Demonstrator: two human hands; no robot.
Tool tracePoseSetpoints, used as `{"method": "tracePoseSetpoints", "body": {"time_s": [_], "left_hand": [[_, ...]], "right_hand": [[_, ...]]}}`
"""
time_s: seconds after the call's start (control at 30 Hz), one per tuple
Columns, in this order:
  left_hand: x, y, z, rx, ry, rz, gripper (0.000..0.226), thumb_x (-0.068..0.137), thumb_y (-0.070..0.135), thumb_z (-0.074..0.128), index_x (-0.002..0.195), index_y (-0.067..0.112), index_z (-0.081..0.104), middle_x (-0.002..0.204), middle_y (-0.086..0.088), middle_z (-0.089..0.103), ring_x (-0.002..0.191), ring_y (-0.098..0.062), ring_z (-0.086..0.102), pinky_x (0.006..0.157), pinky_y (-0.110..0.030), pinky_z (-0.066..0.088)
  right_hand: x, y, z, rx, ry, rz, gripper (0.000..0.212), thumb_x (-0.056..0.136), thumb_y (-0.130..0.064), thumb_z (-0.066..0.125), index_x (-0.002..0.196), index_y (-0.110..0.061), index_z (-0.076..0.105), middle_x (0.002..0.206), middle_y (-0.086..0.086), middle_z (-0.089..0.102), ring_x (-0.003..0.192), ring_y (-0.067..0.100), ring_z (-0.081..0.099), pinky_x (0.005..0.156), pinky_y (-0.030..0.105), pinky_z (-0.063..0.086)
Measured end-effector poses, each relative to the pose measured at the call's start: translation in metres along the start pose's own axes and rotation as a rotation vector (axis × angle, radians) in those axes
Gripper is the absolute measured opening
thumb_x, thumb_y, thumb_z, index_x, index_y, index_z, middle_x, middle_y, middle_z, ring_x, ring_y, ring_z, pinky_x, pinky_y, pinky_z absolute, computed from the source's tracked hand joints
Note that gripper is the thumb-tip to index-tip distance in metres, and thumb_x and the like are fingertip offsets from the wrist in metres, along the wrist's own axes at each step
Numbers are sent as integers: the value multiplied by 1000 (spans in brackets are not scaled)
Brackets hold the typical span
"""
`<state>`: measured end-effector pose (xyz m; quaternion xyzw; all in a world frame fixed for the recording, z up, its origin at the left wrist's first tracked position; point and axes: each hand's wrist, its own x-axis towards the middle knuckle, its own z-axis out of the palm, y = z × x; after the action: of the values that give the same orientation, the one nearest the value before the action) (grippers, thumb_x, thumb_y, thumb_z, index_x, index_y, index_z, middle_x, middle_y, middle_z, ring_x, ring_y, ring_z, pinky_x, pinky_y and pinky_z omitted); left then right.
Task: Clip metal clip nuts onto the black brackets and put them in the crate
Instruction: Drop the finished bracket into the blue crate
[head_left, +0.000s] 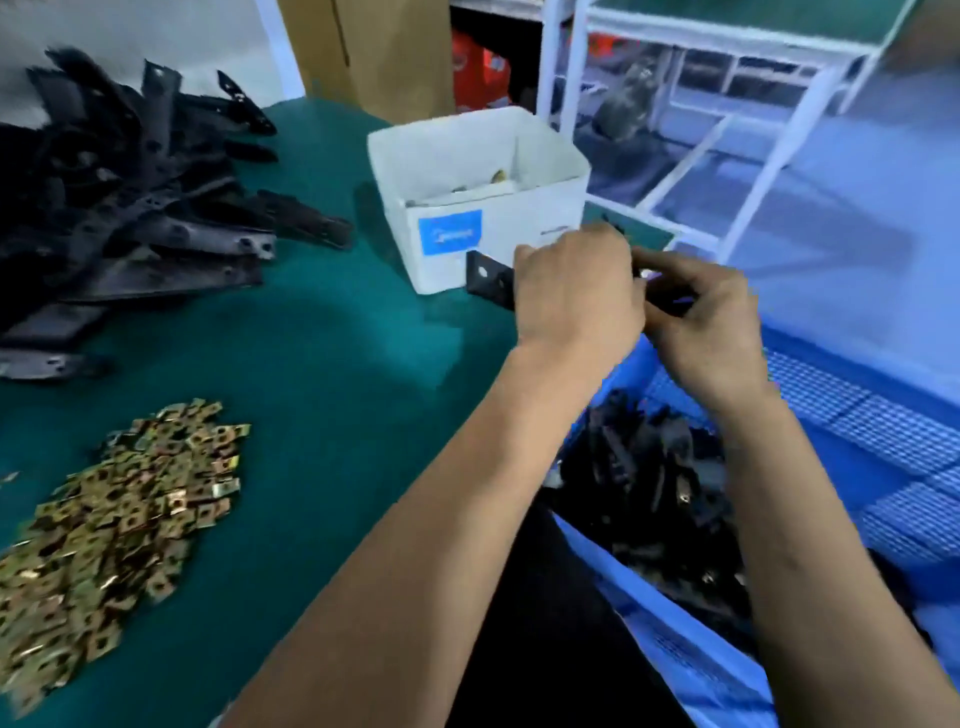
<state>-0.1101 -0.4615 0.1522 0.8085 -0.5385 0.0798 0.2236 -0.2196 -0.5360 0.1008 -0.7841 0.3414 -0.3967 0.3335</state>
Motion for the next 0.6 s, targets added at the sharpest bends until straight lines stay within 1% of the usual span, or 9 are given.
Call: {"method": "tracePoseSetpoints", "body": {"time_s": [0.07, 0.13, 0.2, 0.27, 0.33, 0.4, 0.47, 0.53, 0.6], "left_hand": [[-4, 29, 33, -97, -123, 43, 26, 95, 36, 63, 113, 18, 63, 110, -7, 72, 107, -31, 67, 87, -40, 45], [-12, 52, 65, -211, -288, 59, 30, 97, 35, 61, 118, 13, 61, 114, -13, 70, 111, -35, 65, 87, -42, 48], [-23, 65, 93, -285, -438, 78, 33, 99, 35, 60, 118, 8, 59, 117, -18, 68, 113, -39, 63, 85, -43, 50], [-32, 66, 115, -267, -524, 117, 36, 99, 39, 61, 118, 8, 57, 116, -18, 67, 111, -40, 63, 78, -42, 47], [-40, 62, 131, -224, -567, 146, 35, 99, 41, 61, 114, 10, 55, 114, -17, 67, 109, -39, 62, 73, -40, 42], [-46, 52, 140, -211, -607, 136, 30, 100, 42, 61, 100, 14, 50, 109, -15, 66, 105, -38, 62, 71, -39, 41], [-49, 43, 145, -202, -632, 130, 30, 100, 41, 61, 94, 15, 46, 104, -13, 64, 102, -37, 61, 70, -39, 43], [-49, 36, 144, -199, -616, 122, 28, 100, 40, 61, 96, 14, 50, 107, -12, 64, 104, -37, 61, 72, -39, 45], [-45, 32, 138, -234, -574, 94, 29, 99, 38, 63, 109, 11, 58, 115, -11, 67, 110, -35, 61, 82, -41, 52]], "right_hand": [[-15, 36, -26, -31, -25, 83, 35, 86, -4, 66, 115, -23, 73, 85, 6, 74, 72, 1, 63, 74, 24, 51], [-33, 68, -46, -57, -21, 167, 30, 82, -12, 61, 108, -19, 73, 94, 15, 75, 81, 13, 62, 79, 37, 54], [-51, 98, -58, -70, -23, 259, 23, 79, -16, 60, 98, -17, 72, 91, 18, 74, 81, 14, 61, 78, 42, 54], [-66, 125, -60, -112, -61, 374, 14, 83, -16, 68, 94, -12, 74, 88, 15, 75, 83, 15, 64, 80, 47, 55], [-76, 151, -60, -226, -112, 510, 13, 89, -16, 77, 101, -11, 77, 91, 11, 76, 91, 20, 69, 84, 44, 55], [-80, 169, -58, -382, -191, 616, 30, 90, -21, 78, 118, -10, 75, 105, 12, 77, 105, 28, 70, 87, 34, 51], [-80, 177, -55, -479, -212, 665, 40, 90, -24, 79, 126, -7, 71, 118, 15, 74, 115, 33, 67, 96, 39, 52], [-75, 177, -52, -499, -161, 670, 41, 90, -23, 78, 125, -5, 71, 123, 16, 73, 118, 35, 66, 101, 44, 52], [-64, 169, -49, -481, -128, 663, 40, 91, -20, 75, 128, -6, 71, 126, 14, 72, 120, 32, 65, 103, 40, 50]]}}
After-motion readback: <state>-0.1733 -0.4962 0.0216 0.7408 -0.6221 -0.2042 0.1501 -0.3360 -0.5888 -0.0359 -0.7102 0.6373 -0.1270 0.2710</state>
